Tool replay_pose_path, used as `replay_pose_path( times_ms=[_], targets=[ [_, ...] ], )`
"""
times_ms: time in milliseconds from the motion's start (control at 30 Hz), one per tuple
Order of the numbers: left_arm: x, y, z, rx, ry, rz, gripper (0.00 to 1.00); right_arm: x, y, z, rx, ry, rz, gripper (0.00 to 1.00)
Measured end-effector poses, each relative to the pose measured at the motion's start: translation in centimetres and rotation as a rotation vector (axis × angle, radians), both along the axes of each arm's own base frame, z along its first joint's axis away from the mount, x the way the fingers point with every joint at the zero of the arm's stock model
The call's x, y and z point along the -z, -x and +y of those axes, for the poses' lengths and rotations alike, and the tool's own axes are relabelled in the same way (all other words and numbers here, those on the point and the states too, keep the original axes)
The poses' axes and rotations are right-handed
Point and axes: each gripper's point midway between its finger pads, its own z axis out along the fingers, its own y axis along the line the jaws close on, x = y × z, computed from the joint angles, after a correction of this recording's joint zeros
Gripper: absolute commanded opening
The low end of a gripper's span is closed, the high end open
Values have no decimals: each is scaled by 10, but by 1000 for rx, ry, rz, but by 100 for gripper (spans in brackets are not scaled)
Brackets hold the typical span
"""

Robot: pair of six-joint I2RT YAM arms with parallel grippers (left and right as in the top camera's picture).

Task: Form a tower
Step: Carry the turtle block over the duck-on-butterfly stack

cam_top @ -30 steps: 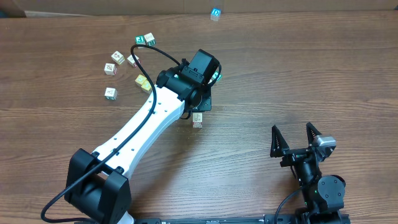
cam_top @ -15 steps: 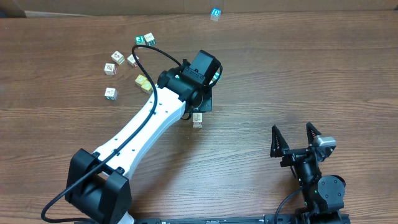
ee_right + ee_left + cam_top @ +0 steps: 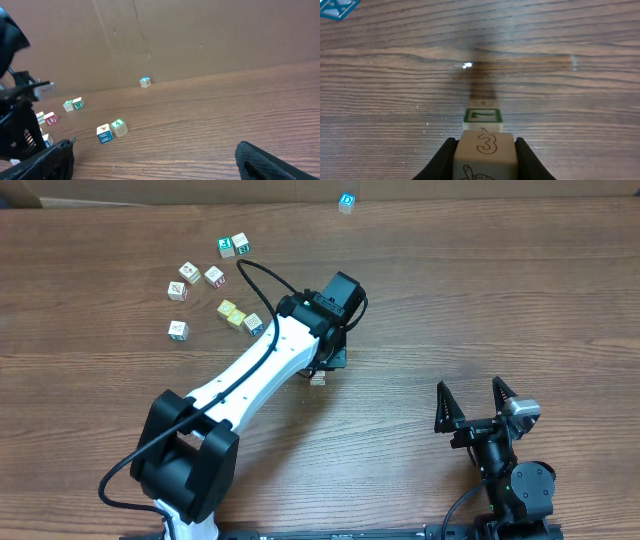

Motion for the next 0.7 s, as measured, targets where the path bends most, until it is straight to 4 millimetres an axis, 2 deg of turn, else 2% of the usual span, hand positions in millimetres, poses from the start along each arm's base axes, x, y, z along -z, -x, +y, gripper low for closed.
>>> replay_pose_path(
  times_ms=[700],
  targets=[
    [1, 4, 4, -53, -17, 8, 12, 0, 0, 0, 0, 0, 0, 100]
  ],
)
